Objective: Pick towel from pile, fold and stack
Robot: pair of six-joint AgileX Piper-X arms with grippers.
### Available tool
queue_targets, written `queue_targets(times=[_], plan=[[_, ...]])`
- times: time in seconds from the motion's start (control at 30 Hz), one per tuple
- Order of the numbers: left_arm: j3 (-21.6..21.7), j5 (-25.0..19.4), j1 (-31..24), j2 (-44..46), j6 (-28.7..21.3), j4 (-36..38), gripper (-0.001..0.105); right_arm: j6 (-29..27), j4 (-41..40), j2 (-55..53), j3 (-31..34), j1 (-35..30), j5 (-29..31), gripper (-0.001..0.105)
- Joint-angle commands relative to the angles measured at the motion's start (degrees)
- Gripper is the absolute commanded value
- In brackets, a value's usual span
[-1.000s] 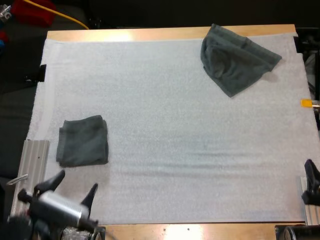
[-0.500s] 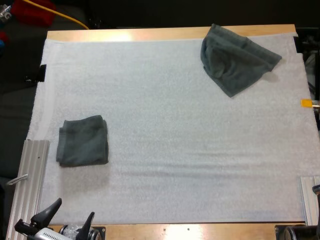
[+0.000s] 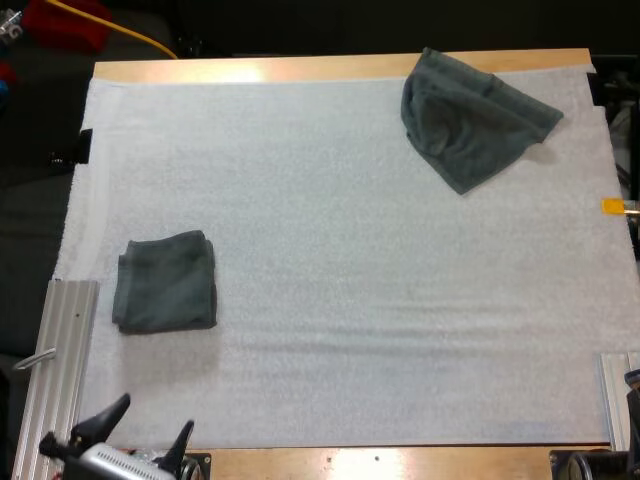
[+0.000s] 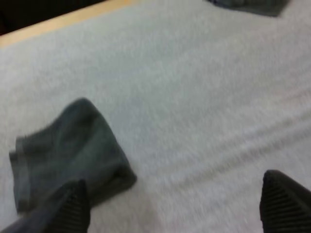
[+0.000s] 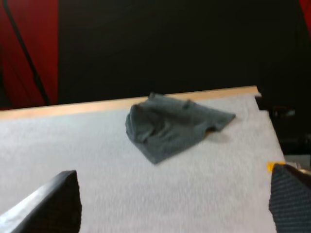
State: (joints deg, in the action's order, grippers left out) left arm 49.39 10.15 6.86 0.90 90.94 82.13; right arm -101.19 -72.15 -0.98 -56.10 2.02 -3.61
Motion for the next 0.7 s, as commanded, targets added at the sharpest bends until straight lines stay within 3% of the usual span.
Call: queue_targets(times=[0.0, 0.37, 0.67], plan=[[-1.2, -0.1, 0.3, 7.9, 0.1, -3.3, 0.07, -0.1, 1.7, -2.2, 0.7, -0.2, -0.1, 0.077], [-12.2, -0.1, 0.3, 7.8, 0.1, -19.3, 0.07, -0.1, 8.0, -2.1, 12.6, -0.2, -0.1, 0.077], [-16.6, -0.1, 0.3, 7.8, 0.5, -20.0, 0.07, -0.1, 12.0, -2.1, 21.1, -0.2, -0.1, 0.077]])
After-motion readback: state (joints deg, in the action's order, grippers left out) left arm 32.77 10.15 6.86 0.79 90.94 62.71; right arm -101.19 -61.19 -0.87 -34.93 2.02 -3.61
